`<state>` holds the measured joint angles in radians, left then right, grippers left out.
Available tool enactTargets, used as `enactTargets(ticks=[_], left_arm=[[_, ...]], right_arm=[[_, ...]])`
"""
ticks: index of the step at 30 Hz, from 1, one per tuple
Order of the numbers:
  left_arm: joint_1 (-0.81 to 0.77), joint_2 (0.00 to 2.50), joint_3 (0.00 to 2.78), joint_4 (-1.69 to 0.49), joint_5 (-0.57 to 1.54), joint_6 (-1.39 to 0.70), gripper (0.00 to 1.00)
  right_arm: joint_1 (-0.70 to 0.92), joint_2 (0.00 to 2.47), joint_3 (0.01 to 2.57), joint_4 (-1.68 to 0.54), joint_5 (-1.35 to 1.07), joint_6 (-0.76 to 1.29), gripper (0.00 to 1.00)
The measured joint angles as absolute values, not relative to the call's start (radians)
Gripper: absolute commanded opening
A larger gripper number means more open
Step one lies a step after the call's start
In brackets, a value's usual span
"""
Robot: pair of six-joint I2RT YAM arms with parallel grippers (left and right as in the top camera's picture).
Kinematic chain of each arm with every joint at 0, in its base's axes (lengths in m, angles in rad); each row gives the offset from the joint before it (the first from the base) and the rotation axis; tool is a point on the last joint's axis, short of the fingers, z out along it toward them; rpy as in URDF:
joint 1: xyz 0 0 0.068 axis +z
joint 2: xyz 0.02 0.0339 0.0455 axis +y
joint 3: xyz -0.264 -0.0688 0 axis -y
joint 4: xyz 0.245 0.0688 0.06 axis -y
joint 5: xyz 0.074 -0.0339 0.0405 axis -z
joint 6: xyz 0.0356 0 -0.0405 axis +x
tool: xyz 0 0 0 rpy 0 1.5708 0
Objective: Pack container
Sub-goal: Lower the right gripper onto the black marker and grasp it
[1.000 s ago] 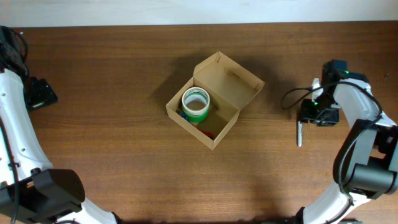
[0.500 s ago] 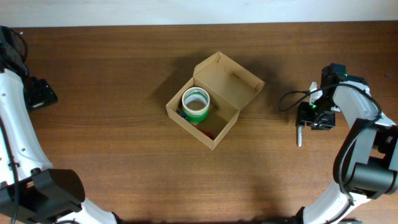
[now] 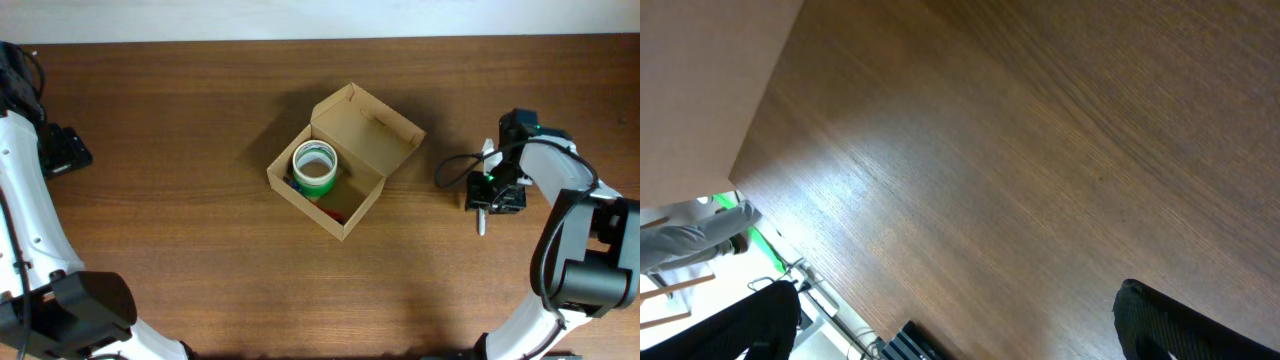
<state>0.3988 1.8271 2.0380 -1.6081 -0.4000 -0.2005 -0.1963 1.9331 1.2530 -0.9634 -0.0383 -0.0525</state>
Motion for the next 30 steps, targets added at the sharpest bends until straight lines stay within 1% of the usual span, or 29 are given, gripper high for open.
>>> enactTargets(ticks=[2, 4, 14, 20, 21, 22, 24, 26, 30], left_arm=[[0.399, 1.827, 2.038, -1.608, -0.4, -0.201, 1.0], [0.399, 1.827, 2.038, -1.608, -0.4, -0.2, 1.0], [0.399, 1.827, 2.038, -1.608, -0.4, -0.201, 1.0], [0.399, 1.827, 2.038, -1.608, -0.4, -0.201, 1.0], [0.399, 1.827, 2.038, -1.608, -0.4, -0.201, 1.0], [0.399, 1.827, 2.038, -1.608, -0.4, -0.2, 1.0], [0.399, 1.827, 2.038, -1.608, -0.4, -0.2, 1.0], [0.399, 1.827, 2.038, -1.608, -0.4, -0.2, 1.0], [0.399, 1.827, 2.038, -1.608, -0.4, -0.2, 1.0]], right_arm=[[-0.196, 1.933, 1.252, -0.963, -0.035, -0.052, 0.48], [-0.196, 1.933, 1.252, -0.961, -0.035, -0.054, 0.43], [-0.196, 1.933, 1.232, -0.949, -0.028, -0.047, 0.44], [-0.196, 1.933, 1.209, -0.923, -0.027, -0.046, 0.39], [-0.196, 1.933, 1.206, -0.914, -0.024, -0.041, 0.37], [-0.196, 1.933, 1.205, -0.91, -0.02, -0.038, 0.3], [-0.196, 1.932, 1.201, -0.899, -0.004, -0.027, 0.19], [-0.196, 1.929, 1.198, -0.885, 0.002, -0.024, 0.04], [-0.196, 1.925, 1.195, -0.868, 0.01, -0.014, 0.04]])
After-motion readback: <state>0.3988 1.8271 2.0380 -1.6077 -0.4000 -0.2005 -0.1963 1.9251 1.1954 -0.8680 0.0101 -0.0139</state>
